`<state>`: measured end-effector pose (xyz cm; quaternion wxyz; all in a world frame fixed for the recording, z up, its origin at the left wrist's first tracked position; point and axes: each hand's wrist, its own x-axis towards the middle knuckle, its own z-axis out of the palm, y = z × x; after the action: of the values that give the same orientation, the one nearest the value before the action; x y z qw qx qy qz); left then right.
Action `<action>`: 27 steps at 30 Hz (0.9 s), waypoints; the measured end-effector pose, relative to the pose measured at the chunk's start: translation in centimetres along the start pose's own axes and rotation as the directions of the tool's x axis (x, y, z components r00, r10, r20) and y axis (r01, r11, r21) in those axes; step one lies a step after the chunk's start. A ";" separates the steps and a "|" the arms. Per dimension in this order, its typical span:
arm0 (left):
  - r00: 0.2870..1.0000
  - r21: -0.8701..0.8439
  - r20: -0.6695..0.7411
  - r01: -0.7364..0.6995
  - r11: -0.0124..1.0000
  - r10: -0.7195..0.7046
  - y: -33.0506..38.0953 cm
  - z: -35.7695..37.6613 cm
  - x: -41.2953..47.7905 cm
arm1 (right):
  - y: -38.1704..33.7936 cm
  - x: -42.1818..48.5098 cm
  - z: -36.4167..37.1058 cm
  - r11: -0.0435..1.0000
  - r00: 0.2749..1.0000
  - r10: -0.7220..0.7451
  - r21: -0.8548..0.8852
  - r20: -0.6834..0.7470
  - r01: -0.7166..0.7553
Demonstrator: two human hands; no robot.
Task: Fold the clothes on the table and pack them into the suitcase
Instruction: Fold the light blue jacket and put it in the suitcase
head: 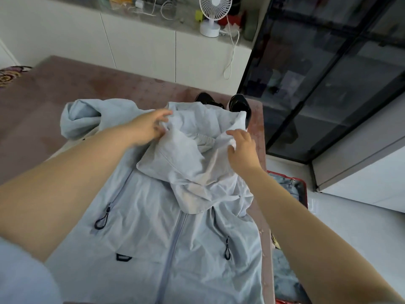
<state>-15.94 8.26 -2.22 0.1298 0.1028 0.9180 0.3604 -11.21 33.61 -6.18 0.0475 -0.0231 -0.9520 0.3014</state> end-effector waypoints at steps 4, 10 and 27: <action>0.993 -0.003 0.113 0.028 1.000 -0.028 0.1 1.0 -0.4 | 1.8 2.6 -1.9 0.981 0.997 0.036 -0.192 0.067 -0.023; 0.969 -0.393 -0.223 0.011 0.919 -0.107 -0.2 -1.6 -1.5 | 3.9 4.3 -0.5 0.954 0.967 0.204 -0.255 0.153 -0.161; 0.863 0.324 -0.506 0.180 0.929 0.009 -4.9 -5.5 -2.7 | 8.2 0.0 -1.3 0.921 0.968 0.240 0.298 0.074 -0.251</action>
<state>-15.53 0.46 -1.23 -0.1164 -0.0134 0.9740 0.1939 -10.94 41.06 -9.88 -0.0048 -0.1291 -0.8844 0.4484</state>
